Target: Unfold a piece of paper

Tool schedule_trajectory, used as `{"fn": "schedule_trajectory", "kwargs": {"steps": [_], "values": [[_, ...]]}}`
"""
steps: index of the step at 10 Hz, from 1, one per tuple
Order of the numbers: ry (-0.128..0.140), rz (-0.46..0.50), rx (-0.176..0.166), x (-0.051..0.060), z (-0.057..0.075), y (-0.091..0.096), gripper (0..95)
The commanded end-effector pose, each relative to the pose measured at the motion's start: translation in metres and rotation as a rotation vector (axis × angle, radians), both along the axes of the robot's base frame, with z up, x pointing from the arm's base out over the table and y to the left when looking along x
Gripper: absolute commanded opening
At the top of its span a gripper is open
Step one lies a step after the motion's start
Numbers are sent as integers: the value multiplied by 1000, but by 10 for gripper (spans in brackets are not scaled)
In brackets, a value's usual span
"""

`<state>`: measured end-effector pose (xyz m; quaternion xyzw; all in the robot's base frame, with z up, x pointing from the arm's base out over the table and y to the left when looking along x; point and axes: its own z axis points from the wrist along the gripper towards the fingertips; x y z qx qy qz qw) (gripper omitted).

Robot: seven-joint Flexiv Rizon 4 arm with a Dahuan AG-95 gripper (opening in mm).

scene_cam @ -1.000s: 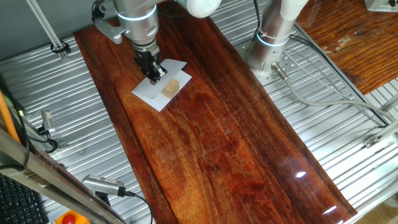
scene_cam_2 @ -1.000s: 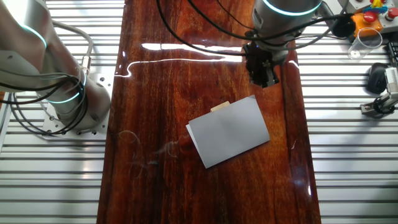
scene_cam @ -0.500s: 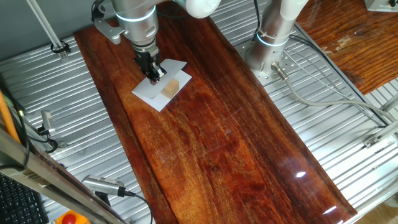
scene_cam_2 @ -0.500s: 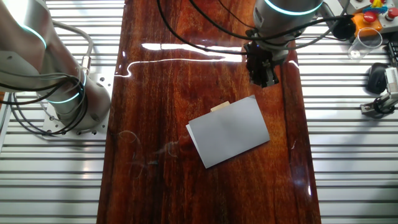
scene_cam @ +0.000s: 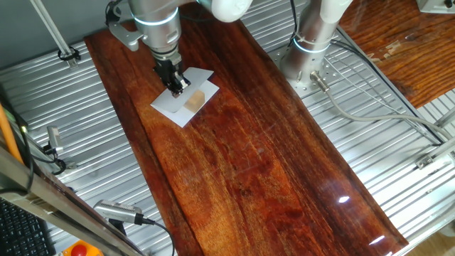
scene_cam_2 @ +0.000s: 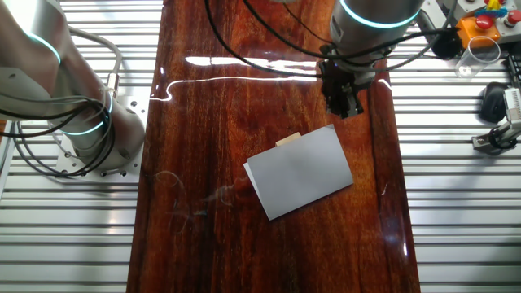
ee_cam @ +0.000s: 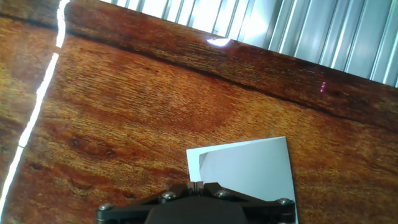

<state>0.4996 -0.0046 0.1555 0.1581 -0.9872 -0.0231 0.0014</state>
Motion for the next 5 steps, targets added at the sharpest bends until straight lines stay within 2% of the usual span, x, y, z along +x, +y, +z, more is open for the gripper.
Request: {"fn": "schedule_trajectory", "kwargs": {"steps": [1,3,5], "values": [[-8,3,0,2,-22,-5,0],[-1,2,-5,1,-42,-9,0],[1,5,0,1,-44,-9,0]]}}
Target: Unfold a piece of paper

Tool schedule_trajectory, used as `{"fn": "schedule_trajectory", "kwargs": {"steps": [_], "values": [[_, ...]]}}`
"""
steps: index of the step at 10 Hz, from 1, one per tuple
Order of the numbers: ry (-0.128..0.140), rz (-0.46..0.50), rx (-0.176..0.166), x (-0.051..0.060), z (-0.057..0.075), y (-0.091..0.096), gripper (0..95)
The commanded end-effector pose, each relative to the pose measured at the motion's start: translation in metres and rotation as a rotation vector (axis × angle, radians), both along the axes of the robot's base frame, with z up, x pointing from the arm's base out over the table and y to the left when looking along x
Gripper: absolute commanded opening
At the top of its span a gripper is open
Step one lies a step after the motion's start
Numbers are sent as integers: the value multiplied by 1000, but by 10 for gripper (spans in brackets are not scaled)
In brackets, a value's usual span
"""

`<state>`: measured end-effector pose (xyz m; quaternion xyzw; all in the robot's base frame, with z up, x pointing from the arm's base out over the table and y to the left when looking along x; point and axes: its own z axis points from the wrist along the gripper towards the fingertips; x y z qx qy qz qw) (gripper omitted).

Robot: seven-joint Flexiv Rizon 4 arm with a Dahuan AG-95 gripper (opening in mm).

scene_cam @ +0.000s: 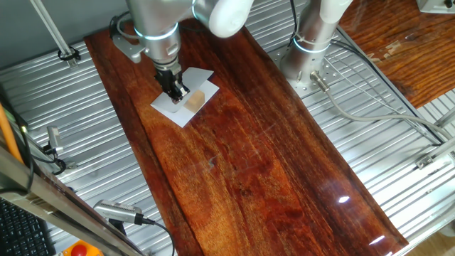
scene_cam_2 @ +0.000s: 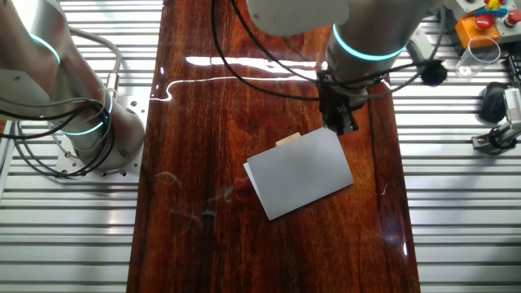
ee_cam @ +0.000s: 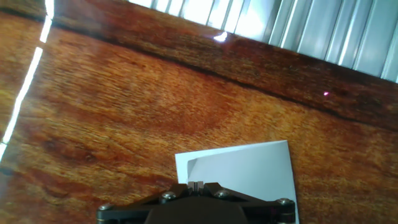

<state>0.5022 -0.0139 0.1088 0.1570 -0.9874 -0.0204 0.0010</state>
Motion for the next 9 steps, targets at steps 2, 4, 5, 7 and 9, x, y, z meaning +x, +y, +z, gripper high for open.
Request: {"fn": "schedule_trajectory", "kwargs": {"steps": [2,4,5,7,9], "values": [[-3,12,2,-1,2,0,0],[-7,2,-3,-1,2,0,0],[-3,0,-6,-1,2,0,0],[-2,-20,-3,-1,2,0,0],[-3,-40,-2,-6,-2,5,0]]}}
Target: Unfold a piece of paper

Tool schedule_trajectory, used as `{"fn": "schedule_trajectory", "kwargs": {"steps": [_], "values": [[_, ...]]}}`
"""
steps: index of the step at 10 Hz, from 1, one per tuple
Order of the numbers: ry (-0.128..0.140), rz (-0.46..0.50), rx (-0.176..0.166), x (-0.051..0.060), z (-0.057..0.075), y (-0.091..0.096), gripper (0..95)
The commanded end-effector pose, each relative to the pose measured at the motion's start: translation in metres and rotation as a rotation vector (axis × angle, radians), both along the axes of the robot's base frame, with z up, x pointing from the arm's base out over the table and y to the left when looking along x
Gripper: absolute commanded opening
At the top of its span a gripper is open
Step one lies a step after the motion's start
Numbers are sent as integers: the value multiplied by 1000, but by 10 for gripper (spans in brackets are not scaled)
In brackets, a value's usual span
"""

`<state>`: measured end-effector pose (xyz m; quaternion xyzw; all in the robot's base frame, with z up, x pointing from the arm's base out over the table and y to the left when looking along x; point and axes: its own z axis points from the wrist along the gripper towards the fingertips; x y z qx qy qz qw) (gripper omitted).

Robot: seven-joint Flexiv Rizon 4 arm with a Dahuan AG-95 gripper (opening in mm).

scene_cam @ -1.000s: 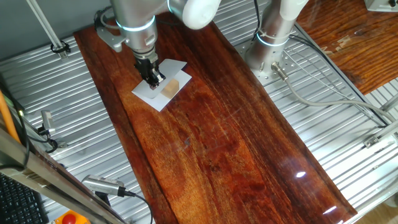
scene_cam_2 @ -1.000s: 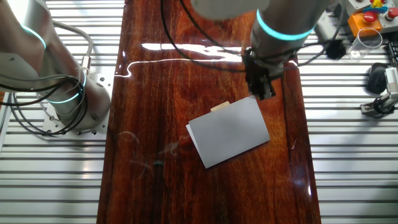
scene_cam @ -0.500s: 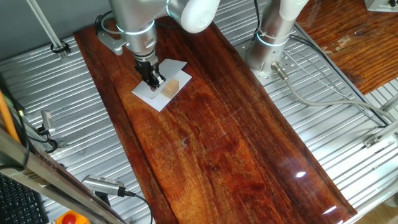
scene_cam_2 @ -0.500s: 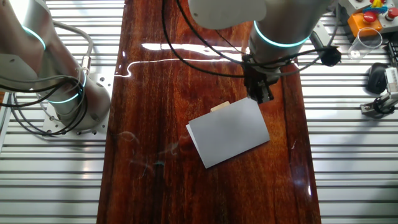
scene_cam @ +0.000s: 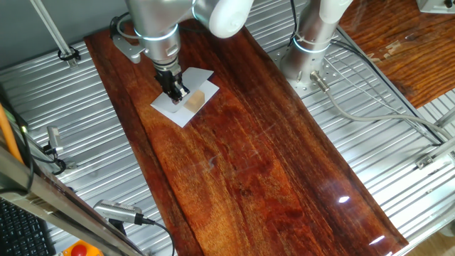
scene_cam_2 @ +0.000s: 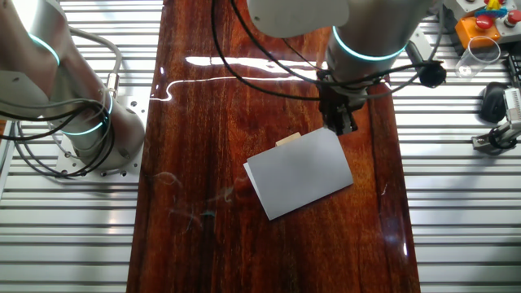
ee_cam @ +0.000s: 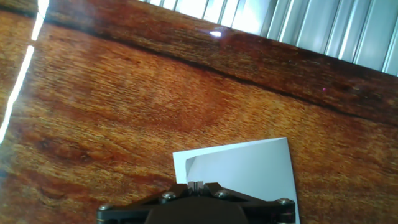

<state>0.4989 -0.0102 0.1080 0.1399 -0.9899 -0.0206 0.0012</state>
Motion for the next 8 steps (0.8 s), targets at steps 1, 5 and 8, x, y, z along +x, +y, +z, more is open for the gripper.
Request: {"fn": "schedule_trajectory", "kwargs": {"steps": [1,5,8], "values": [[-9,-25,2,-7,-8,7,0],[-8,-57,3,-14,-20,22,0],[-13,-50,1,-18,-30,23,0]]}}
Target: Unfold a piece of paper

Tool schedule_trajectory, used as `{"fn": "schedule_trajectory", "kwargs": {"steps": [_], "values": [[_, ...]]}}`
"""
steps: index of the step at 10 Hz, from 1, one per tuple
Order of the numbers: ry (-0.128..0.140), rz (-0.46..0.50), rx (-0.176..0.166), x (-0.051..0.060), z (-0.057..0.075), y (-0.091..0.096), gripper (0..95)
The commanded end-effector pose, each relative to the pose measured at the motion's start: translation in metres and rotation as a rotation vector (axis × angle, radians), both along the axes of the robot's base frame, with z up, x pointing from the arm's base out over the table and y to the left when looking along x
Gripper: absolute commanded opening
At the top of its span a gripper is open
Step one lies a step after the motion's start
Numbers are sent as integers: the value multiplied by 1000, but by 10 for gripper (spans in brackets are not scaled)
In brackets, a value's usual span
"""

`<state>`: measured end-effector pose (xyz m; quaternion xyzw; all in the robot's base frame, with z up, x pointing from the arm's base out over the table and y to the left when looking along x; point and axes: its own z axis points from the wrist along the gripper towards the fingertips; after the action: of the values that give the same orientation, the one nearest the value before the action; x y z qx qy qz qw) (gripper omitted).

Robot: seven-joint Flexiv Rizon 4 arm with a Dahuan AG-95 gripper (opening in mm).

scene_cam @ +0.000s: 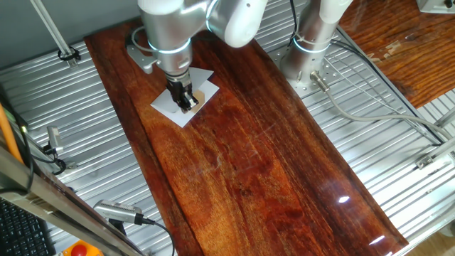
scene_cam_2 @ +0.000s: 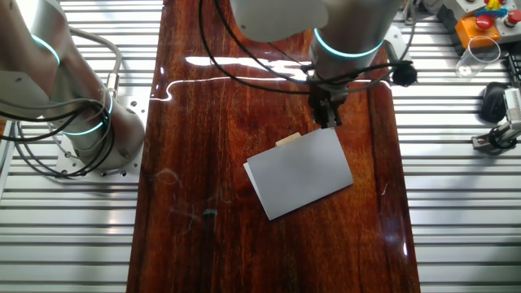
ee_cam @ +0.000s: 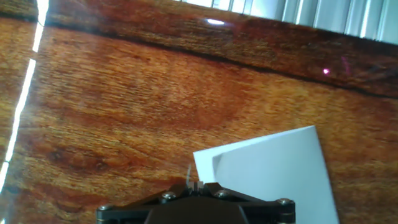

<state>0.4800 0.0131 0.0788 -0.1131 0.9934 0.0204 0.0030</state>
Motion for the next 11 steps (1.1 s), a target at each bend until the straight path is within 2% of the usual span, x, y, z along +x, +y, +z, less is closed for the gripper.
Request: {"fn": "schedule_trajectory", "kwargs": {"steps": [1,5,7,11], "values": [[-14,12,-1,1,-6,-2,0],[-34,50,-14,3,-12,-10,0],[-36,102,-42,2,-7,-30,0],[-33,181,-65,1,5,-69,0]]}}
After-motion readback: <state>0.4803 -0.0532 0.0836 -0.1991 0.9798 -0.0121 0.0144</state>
